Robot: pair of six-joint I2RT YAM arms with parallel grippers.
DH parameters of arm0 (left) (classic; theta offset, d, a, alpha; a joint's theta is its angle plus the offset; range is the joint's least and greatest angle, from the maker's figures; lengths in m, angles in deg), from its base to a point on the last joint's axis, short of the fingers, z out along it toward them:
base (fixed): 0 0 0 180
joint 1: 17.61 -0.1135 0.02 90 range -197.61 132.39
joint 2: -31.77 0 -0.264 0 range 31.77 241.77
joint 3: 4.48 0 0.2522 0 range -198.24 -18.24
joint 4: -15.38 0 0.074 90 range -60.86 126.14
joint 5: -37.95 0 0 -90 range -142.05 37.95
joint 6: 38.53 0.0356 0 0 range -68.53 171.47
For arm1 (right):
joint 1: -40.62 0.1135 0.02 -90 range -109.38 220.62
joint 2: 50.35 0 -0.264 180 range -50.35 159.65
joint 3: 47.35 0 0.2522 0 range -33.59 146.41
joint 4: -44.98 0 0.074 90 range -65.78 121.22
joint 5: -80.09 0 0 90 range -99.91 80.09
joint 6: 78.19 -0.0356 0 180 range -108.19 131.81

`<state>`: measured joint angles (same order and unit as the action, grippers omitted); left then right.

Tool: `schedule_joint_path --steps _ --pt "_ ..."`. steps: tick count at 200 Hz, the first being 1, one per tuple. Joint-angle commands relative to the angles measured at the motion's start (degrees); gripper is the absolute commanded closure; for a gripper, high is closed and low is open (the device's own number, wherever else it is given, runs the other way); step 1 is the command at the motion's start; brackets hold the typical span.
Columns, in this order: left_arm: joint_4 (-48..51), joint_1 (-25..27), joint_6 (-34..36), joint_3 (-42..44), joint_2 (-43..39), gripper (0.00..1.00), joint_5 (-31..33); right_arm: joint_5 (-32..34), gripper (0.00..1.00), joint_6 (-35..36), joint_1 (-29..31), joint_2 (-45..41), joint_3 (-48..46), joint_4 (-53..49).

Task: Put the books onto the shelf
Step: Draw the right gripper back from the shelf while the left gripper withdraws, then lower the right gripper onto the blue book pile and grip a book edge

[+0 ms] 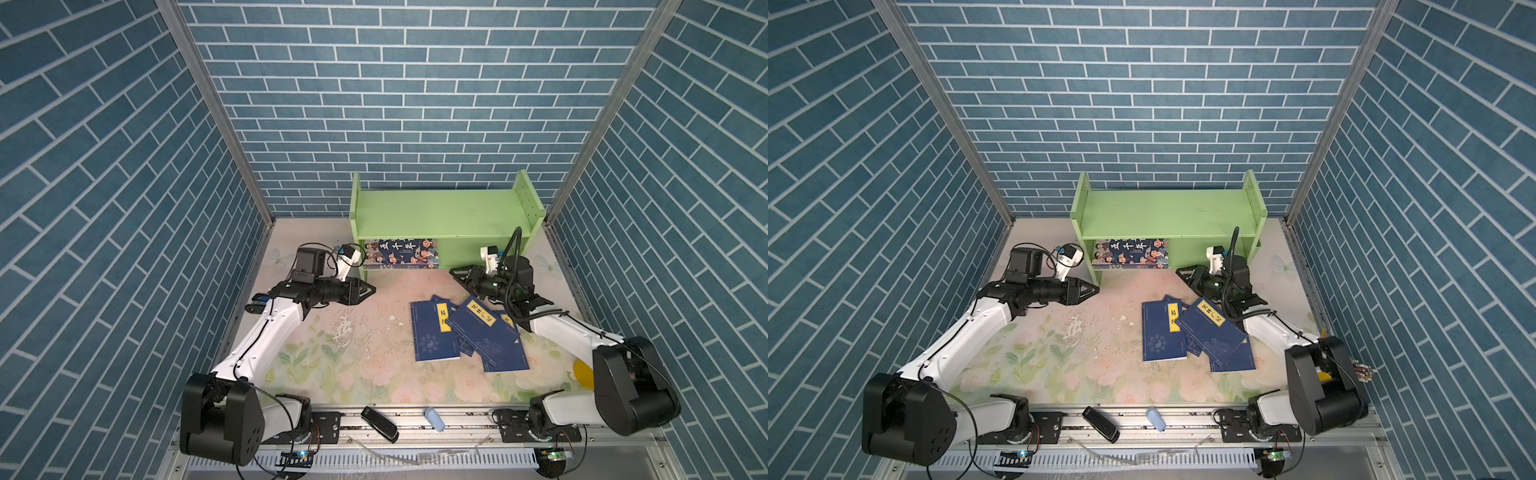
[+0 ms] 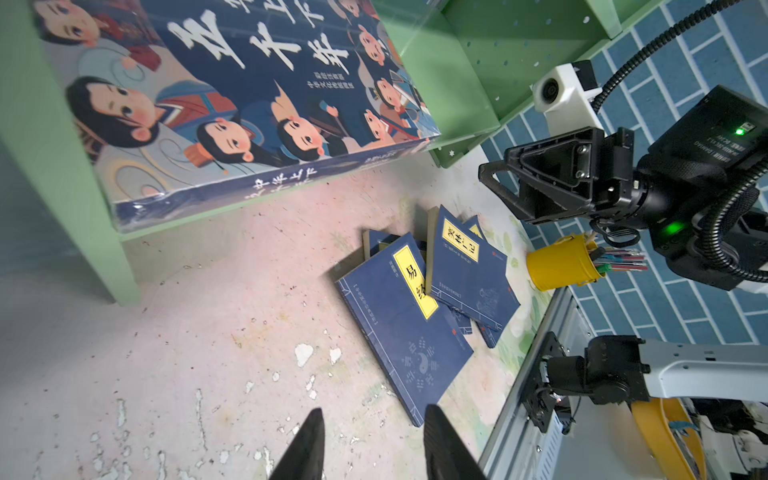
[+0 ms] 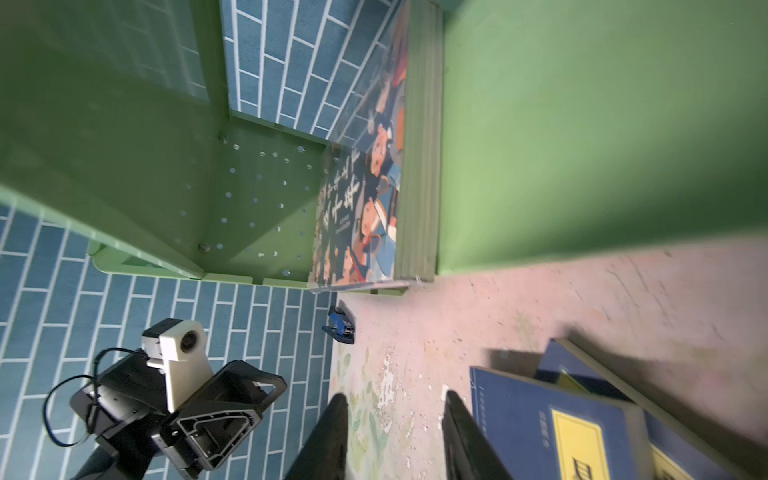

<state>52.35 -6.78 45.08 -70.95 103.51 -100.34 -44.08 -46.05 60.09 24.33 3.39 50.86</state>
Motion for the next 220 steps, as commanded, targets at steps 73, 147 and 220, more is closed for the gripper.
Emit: schedule_joint_path --steps 73,147,220 --pt "2.3 6.0 1.6 1.0 3.8 0.57 -10.9 18.7 0.42 16.0 -8.6 -21.3 -7.2 -37.8" --pt "-2.0 10.7 -3.3 -0.5 6.6 0.56 -3.9 19.5 0.38 21.7 -16.1 -14.6 -10.2 -36.7" --pt "-7.9 11.9 -7.0 2.1 8.5 0.56 -4.9 22.8 0.37 24.6 -16.4 -15.4 -7.4 -38.7"
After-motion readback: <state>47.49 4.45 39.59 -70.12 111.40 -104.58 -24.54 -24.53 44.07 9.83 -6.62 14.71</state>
